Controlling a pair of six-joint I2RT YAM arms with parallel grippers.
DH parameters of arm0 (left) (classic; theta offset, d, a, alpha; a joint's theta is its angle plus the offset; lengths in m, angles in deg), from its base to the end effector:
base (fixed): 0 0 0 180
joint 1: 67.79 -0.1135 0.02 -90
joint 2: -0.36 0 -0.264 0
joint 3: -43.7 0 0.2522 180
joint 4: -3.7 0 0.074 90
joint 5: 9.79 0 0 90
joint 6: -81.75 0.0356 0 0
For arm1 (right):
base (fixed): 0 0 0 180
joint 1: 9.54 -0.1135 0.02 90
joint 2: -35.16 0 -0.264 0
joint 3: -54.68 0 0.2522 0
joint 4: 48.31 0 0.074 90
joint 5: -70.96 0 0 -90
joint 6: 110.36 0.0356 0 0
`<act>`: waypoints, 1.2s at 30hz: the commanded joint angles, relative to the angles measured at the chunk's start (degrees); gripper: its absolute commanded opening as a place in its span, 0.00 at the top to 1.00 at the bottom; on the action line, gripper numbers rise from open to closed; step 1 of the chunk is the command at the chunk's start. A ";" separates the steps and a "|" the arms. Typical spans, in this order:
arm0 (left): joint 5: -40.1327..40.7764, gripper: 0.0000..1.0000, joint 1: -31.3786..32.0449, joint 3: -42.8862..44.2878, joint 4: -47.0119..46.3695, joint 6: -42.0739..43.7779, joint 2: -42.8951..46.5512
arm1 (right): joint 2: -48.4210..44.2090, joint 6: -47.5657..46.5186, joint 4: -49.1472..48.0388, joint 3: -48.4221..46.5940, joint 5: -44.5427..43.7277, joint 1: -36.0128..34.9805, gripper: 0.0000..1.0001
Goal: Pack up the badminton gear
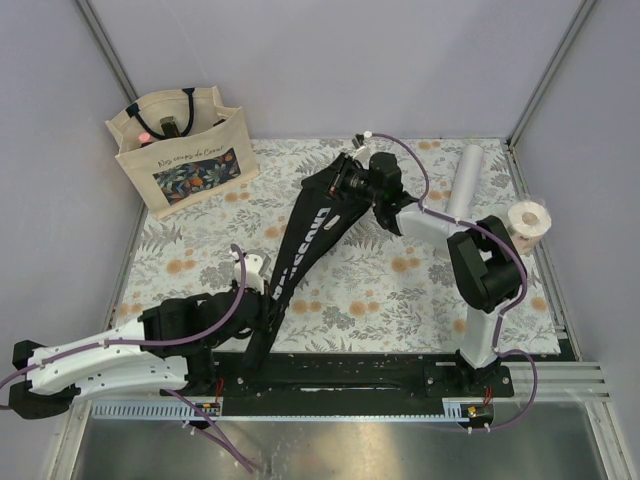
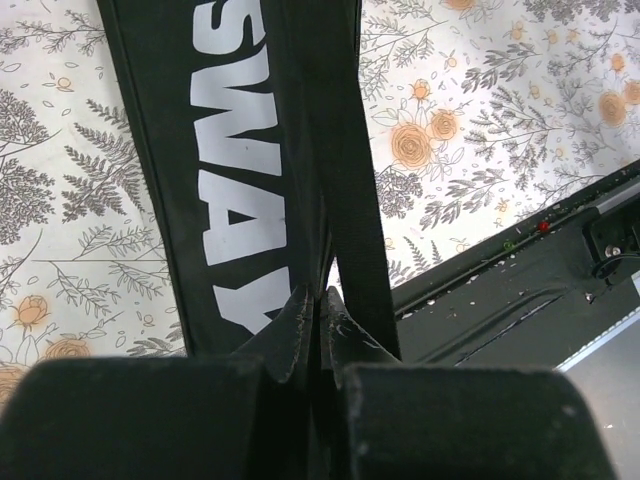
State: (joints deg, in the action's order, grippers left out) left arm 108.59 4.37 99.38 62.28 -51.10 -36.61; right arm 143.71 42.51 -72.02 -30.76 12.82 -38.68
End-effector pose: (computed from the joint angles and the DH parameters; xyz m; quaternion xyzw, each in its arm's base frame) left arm 0.0556 -0.1174 0.2857 0.1217 0.8759 -0.2271 0.4079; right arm 0.3753 0.2308 0.2659 0.0095 0.7039 0.6258 0.3359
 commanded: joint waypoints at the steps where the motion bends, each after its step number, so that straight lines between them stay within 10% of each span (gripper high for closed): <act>1: -0.87 1.00 -0.18 0.54 -7.02 0.49 0.33 | 0.78 -8.53 16.88 -3.72 -5.04 -0.82 0.73; 10: -0.79 1.00 -0.27 1.68 -7.99 -0.83 -1.97 | 7.37 -30.77 57.13 -24.37 -14.46 -1.44 0.64; 15: -0.43 1.00 -0.79 2.47 -7.38 -2.41 -0.47 | 4.14 -41.06 63.66 -27.20 -11.03 -1.18 0.34; 20: 0.01 1.00 -1.32 3.18 -6.41 -3.47 1.37 | 0.44 -43.89 64.98 -25.97 -5.24 1.02 0.31; 28: 1.41 1.00 -2.11 5.72 -3.87 -3.56 2.08 | -10.98 -41.95 51.56 -13.85 2.68 7.17 0.34; 36: 1.50 1.00 -2.38 7.74 -2.98 -3.91 1.90 | -17.58 -60.21 23.82 8.96 -2.93 10.78 0.39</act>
State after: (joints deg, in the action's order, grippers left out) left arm 107.89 2.36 103.09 63.00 -54.05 -35.37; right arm 128.17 -5.62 -27.59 -34.43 11.95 -28.35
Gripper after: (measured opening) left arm 0.028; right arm 0.622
